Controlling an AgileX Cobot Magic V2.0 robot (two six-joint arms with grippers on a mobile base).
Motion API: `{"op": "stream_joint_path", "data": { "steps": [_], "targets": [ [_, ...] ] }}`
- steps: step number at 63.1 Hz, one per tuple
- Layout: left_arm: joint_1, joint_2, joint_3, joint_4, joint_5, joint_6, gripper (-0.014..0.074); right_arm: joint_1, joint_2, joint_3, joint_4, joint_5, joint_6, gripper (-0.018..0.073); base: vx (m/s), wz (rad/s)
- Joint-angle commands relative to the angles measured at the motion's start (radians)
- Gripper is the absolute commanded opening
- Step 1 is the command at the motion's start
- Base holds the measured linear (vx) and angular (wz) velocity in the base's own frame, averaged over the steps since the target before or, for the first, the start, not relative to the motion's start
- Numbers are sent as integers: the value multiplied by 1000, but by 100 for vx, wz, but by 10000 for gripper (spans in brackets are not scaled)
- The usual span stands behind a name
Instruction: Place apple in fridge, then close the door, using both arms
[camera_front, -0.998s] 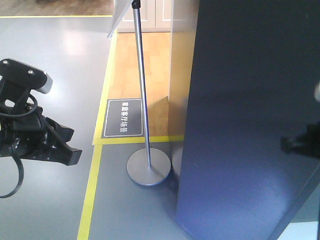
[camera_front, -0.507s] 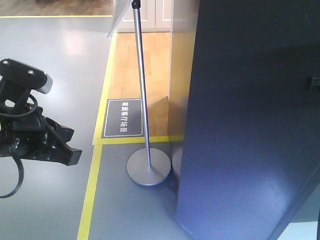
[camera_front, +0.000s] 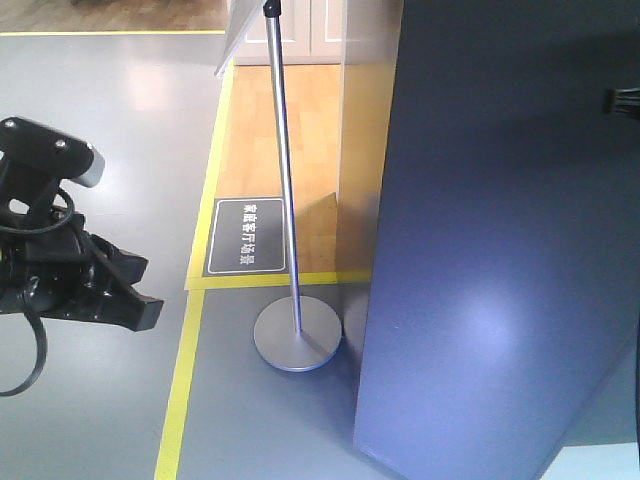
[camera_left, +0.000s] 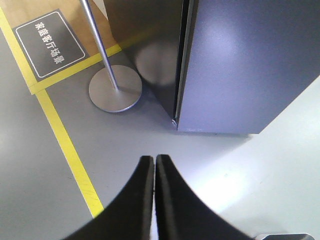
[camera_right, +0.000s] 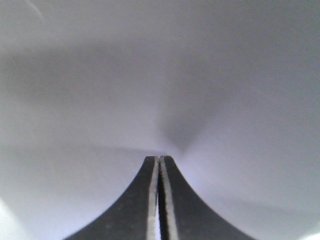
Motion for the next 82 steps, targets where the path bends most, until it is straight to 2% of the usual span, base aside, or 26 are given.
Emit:
{"op": "stream_joint_path", "data": {
  "steps": [1,20,41,60,70,76,82],
  "targets": [
    [1,-23,-28,-2,-54,-3,-6,-6,45,-91,-47,-107,-10,-4,0,0],
    [1,-23,-28,-2,-54,-3,-6,-6,253,-272,-46,-174,-9,-4,0,0],
    [1,-23,-28,-2,-54,-3,-6,-6,417,-428,-25,-171,-7,-4,0,0],
    [1,-23,-28,-2,-54,-3,-6,-6,418,-429,-19,-147,-5,-4,0,0],
    [1,-23,-28,-2,-54,-3,-6,-2,371,-414,70,-67,-6,-4,0,0],
    [1,-23,-28,-2,-54,-3,-6,1,310,-336,110,-74,-55,-4,0,0],
    [1,-23,-28,-2,-54,-3,-6,27,230,-213,105,-84,-109,-4,0,0]
  ]
}}
